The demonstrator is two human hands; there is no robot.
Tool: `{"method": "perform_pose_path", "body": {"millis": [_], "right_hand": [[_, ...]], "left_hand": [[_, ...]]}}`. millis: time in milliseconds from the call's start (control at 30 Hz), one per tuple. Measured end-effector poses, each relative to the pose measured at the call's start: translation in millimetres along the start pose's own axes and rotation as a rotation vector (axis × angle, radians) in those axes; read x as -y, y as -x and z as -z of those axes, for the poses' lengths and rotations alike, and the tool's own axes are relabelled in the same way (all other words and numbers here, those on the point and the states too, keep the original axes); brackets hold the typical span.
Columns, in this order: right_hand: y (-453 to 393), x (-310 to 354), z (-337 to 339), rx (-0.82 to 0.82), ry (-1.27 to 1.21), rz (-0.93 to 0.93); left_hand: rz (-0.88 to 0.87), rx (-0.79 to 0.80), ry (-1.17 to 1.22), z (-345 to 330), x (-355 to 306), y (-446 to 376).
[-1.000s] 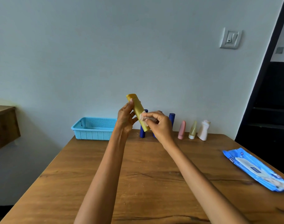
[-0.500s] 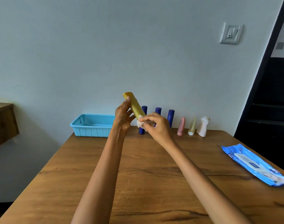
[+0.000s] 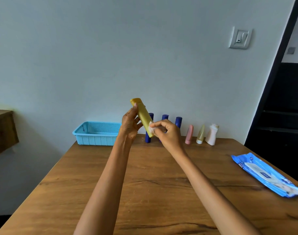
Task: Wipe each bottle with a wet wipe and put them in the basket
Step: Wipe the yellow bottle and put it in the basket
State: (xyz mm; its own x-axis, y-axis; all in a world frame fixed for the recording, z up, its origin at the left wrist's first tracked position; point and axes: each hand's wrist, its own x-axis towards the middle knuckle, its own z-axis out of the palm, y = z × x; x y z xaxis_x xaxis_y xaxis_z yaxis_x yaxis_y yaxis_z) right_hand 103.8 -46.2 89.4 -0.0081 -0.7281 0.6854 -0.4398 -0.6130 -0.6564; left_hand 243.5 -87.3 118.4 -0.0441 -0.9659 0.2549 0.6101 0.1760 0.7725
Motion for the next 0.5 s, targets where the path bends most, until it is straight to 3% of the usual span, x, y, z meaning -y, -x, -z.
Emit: {"method": "perform_pose_path", "body": {"millis": [100,267,500], "right_hand": [[-12,-3,2,-0.095,-0.062,-0.048],[-50,25,2,-0.154,0.018,0.156],[-53,27,-6,-0.083,0.152,0.234]], "left_hand": [[0.062,0.071,-0.056,-3,3,3],[0.087,0.139,-0.179,-14,10,4],[0.085,0.075,-0.130,-11,9,-1]]}}
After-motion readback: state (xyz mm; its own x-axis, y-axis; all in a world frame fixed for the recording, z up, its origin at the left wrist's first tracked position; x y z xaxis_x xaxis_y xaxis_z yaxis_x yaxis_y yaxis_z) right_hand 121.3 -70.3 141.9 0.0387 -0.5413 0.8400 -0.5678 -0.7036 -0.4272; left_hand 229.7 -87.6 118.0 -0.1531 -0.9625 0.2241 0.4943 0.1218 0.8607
